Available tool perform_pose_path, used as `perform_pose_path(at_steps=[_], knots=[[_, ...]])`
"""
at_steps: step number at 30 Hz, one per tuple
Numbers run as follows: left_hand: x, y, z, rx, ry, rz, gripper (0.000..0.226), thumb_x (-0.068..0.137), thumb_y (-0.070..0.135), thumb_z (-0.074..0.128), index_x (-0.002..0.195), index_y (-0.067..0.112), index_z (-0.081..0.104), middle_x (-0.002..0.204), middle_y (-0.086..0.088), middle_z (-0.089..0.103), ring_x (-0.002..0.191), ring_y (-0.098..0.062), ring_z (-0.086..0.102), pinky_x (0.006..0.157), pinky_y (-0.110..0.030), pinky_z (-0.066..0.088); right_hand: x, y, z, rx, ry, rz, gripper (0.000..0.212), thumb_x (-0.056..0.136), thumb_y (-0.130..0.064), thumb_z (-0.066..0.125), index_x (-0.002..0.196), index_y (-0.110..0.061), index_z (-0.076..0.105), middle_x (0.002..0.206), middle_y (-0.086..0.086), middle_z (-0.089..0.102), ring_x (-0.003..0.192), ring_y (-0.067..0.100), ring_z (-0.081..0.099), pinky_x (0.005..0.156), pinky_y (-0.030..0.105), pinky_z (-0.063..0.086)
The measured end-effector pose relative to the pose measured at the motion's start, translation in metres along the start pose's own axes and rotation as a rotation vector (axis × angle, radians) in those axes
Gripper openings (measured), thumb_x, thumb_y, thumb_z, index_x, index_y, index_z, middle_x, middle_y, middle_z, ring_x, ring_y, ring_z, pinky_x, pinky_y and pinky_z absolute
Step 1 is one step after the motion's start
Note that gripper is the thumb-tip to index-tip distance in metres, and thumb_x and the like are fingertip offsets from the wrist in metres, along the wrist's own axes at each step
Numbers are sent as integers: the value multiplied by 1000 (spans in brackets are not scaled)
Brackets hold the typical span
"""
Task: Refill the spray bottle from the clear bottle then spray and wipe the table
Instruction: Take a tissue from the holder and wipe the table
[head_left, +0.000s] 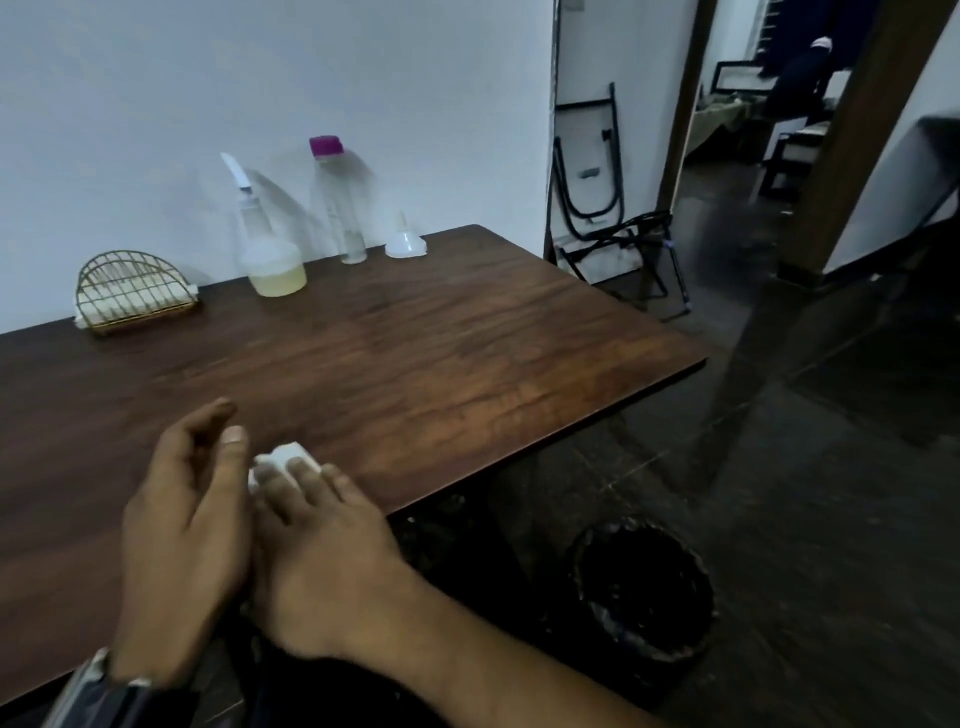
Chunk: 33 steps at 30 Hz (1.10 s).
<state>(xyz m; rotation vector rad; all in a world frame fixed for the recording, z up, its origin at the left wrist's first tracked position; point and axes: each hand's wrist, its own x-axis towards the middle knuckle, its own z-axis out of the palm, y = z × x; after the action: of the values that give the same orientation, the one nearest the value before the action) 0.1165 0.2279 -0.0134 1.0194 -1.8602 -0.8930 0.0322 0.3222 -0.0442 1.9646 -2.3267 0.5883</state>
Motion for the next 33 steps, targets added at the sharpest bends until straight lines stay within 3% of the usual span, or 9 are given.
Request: perform_pose_path(at_steps=[7,10,13,16,18,20,24,29,33], knots=[[-19,29,-21,-17,82,16,28,102,32,54,128,27,61,120,10,66,114,-12,60,99,-33,45,15,11,-16,217,63,-56,51,108,-20,36,158,-9,39,167,11,33,157,23,25,128,45,19],[-12,31,-17,-109,108,-16,26,101,27,56,126,27,63,118,14,67,113,-6,61,99,-30,46,30,31,-40,1004,-51,61,52,110,-32,24,156,-19,46,159,6,48,152,14,36,128,38,23],[-9,39,-6,-216,69,-58,22,101,29,57,121,31,64,115,14,70,109,-3,64,101,-37,51,26,40,-73,1890,-49,257,54,111,-33,26,152,-9,49,156,4,52,147,19,45,122,32,35],[-8,51,7,-286,26,-66,21,101,28,57,120,33,64,115,18,70,108,6,63,100,-32,51,17,48,-88,2236,-6,303,50,107,-31,41,142,-2,60,149,17,58,141,34,53,121,42,37],[-8,58,16,-313,3,-48,23,101,28,56,123,32,63,118,18,70,111,6,62,102,-33,51,13,54,-93,2265,-3,323,49,110,-29,40,148,-2,53,155,18,50,147,34,44,127,43,26],[-9,68,24,-340,-18,-12,25,101,26,57,125,29,63,120,16,70,112,5,63,103,-35,51,10,63,-96,2297,62,386,49,111,-31,39,147,-3,54,153,17,54,143,34,50,123,46,35],[-16,90,46,-426,-52,97,27,99,17,61,126,23,62,120,11,71,115,-2,65,100,-40,54,-4,84,-110,2263,135,474,51,106,-40,46,137,-4,66,136,17,68,111,31,71,79,40,62],[-22,119,79,-578,-78,75,23,102,22,55,125,23,61,98,9,76,104,-10,71,92,-44,56,-22,110,-111,1832,579,570,24,99,-16,67,120,-7,74,119,13,76,115,29,72,106,52,54],[-27,132,104,-651,-91,-36,23,105,27,49,125,26,62,111,11,74,103,-4,69,93,-36,55,-36,116,-116,1458,807,566,14,97,-15,72,108,-17,80,107,2,80,109,18,74,99,39,58]])
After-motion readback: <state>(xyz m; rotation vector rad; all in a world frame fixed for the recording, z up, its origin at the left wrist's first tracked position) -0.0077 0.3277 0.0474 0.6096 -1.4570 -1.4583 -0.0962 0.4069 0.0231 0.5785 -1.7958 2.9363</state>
